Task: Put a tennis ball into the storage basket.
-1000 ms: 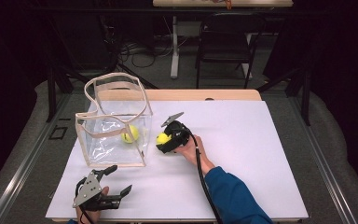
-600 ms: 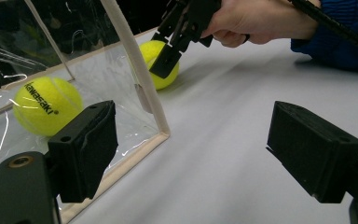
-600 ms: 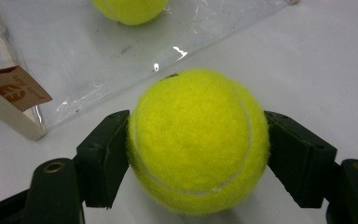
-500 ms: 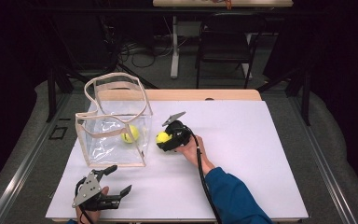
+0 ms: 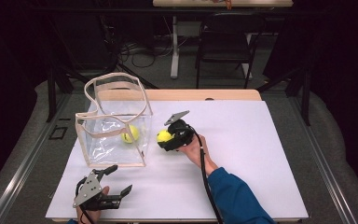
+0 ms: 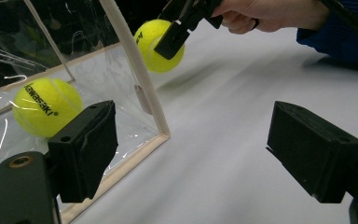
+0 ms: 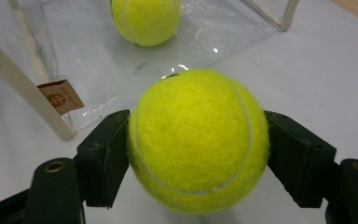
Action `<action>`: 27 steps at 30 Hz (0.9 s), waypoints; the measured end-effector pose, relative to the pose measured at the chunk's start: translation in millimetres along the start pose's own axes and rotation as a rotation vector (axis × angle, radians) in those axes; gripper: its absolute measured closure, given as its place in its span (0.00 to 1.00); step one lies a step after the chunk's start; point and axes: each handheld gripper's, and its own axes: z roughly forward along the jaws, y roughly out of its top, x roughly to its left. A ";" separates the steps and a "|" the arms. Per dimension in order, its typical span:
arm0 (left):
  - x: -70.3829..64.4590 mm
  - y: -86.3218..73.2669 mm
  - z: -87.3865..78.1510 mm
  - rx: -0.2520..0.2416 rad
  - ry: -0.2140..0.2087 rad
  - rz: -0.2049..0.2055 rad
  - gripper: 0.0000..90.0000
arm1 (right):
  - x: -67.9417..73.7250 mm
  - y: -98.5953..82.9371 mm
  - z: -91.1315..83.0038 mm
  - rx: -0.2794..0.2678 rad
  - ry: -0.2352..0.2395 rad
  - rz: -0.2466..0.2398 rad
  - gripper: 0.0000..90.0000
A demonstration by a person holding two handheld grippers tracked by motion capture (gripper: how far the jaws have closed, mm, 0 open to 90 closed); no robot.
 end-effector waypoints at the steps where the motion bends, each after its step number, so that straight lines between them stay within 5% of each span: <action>1: -0.1 -0.1 0.0 0.001 0.000 -0.003 0.18 | 0.1 0.3 -1.4 -0.004 -0.001 -0.002 0.29; 27: 0.1 -0.2 0.8 -0.002 0.002 -0.008 0.18 | 2.7 5.7 -26.4 -0.064 -0.028 -0.025 0.29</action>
